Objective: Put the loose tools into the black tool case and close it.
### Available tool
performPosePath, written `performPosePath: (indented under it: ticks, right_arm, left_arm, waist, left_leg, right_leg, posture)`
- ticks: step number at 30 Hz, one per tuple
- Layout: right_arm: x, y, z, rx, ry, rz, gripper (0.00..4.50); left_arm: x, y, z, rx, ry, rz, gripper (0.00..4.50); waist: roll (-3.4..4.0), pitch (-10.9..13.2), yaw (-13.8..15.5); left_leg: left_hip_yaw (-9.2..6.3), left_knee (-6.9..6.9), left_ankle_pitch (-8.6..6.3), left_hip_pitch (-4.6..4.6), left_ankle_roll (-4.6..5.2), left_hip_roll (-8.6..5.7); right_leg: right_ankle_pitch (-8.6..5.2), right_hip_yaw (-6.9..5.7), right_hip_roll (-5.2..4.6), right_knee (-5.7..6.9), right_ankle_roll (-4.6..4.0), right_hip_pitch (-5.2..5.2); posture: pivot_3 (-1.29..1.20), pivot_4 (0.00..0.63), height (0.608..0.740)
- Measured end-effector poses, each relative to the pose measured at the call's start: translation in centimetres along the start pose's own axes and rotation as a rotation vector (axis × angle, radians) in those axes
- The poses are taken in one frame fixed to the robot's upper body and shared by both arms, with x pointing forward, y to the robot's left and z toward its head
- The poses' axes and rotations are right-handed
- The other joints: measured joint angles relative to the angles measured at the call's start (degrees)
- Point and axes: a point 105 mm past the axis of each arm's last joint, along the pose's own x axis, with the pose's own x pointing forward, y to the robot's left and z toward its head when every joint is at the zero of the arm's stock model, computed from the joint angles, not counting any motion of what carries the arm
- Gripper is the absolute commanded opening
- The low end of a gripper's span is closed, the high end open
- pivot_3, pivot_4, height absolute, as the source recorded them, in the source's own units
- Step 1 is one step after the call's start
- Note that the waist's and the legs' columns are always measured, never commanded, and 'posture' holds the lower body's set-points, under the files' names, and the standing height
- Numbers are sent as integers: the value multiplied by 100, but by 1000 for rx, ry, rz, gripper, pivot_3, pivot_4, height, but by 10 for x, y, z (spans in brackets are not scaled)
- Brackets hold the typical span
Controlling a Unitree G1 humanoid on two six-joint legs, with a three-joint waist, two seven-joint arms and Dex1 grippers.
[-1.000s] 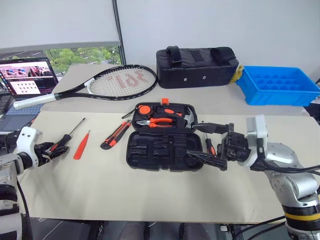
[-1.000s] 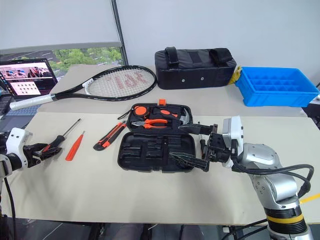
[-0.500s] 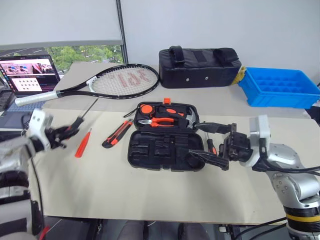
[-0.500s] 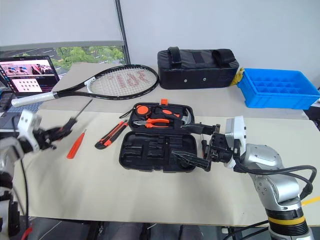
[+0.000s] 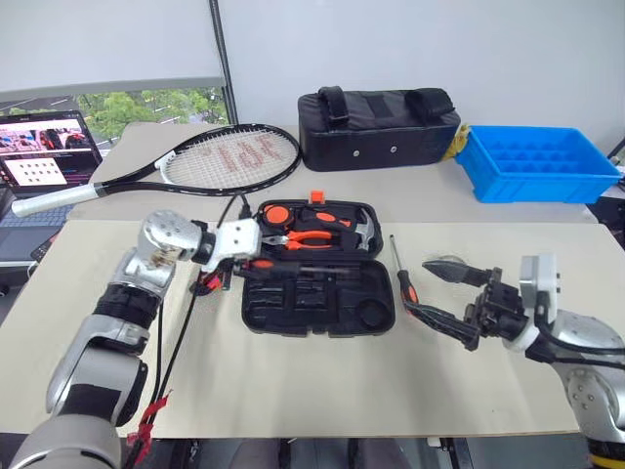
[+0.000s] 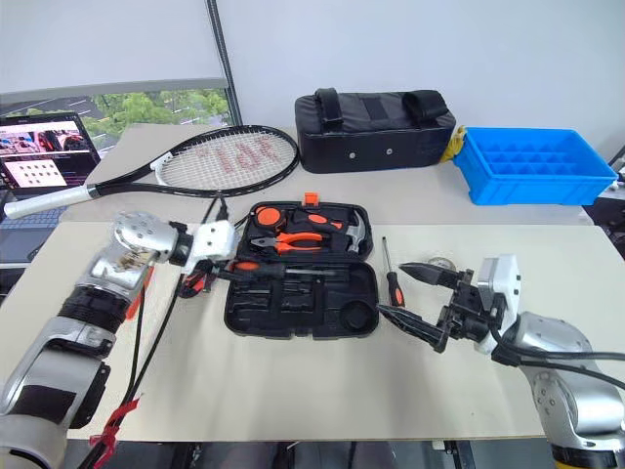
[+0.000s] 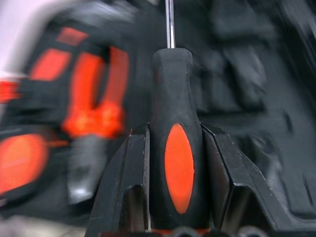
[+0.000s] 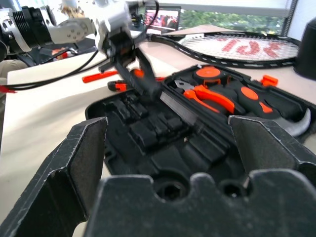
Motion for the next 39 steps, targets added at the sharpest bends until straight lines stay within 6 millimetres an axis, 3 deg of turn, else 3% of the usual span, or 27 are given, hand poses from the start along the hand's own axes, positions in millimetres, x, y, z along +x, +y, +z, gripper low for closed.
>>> performPosePath:
  ticks: [4, 18, 19, 26, 30, 33, 34, 35, 36, 37, 39]
  right_arm:
    - [-7, 5, 0, -16, 1, -36, 4500]
    - [-13, 7, 6, -49, -4, -69, 4500]
    - [-13, 7, 6, -49, -3, -69, 4500]
    - [-10, 7, 6, -58, -3, -63, 4500]
    - [-6, 8, 6, -56, -7, -48, 4500]
    - [-6, 8, 5, -57, -3, -48, 4500]
    - [-6, 8, 5, -57, -2, -47, 4500]
    - [-6, 8, 5, -57, -1, -47, 4500]
    - [-6, 8, 5, -57, -1, -47, 4500]
    - [-6, 8, 4, -56, 0, -46, 4500]
    - [-6, 7, 3, -50, 0, -49, 4500]
  left_arm:
    - [10, 13, 9, 9, -12, 55, 984]
    - [16, 11, 1, -26, 8, 59, 984]
    - [17, 11, 1, -28, 5, 59, 1988]
    - [20, 16, 5, -33, -28, 106, 4394]
    - [9, 32, 15, -51, -104, 217, 4394]
    - [-11, 45, 50, -83, -308, 283, 4394]
    - [-18, 47, 62, -99, -377, 287, 3882]
    - [-26, 48, 77, -109, -448, 293, 3720]
    - [-28, 48, 82, -118, -475, 294, 3285]
    - [-27, 47, 81, -130, -474, 313, 2788]
    - [-16, 42, 70, -178, -458, 325, 2258]
  waist:
    - [0, 0, 38]
    - [0, 0, 19]
    - [0, 0, 20]
    - [0, 0, 30]
    - [0, 0, 23]
    - [0, 0, 20]
    - [1, -1, 18]
    - [5, -3, 18]
    - [7, -4, 19]
    - [17, -10, 18]
    - [21, -12, 16]
  left_leg:
    - [-6, 25, -8, -6, 13, 0]
    - [-9, 37, -7, 2, 12, 1]
    - [-9, 38, -7, 1, 12, 1]
    - [-14, 63, -8, 0, 13, 4]
    - [-15, 68, -9, -1, 14, 6]
    - [-16, 69, -9, -4, 14, 8]
    - [-16, 69, -8, -4, 13, 9]
    - [-16, 71, -8, -1, 12, 9]
    - [-16, 71, -8, 1, 12, 8]
    - [-16, 70, -8, 5, 12, 7]
    - [-14, 69, -9, 18, 14, 6]
  right_leg:
    - [-1, 0, -4, 2, 3, 4]
    - [-1, 2, -3, 4, 2, 5]
    - [-1, 2, -3, 4, 2, 5]
    - [-1, 1, -3, 15, 2, 10]
    - [-1, 3, -3, 17, 2, 10]
    - [0, 2, -3, 20, 2, 8]
    - [0, 2, -3, 19, 2, 8]
    - [0, 4, -3, 20, 2, 12]
    - [-1, 5, -3, 18, 2, 14]
    - [0, 5, -3, 15, 2, 19]
    - [-1, 11, -3, 17, 2, 28]
  posture:
    - [0, 150, 729]
    - [0, 150, 729]
    - [0, 150, 729]
    - [0, 150, 729]
    - [0, 150, 729]
    - [0, 150, 729]
    - [0, 150, 729]
    - [0, 150, 729]
    - [0, 150, 729]
    - [0, 150, 729]
    - [0, 150, 729]
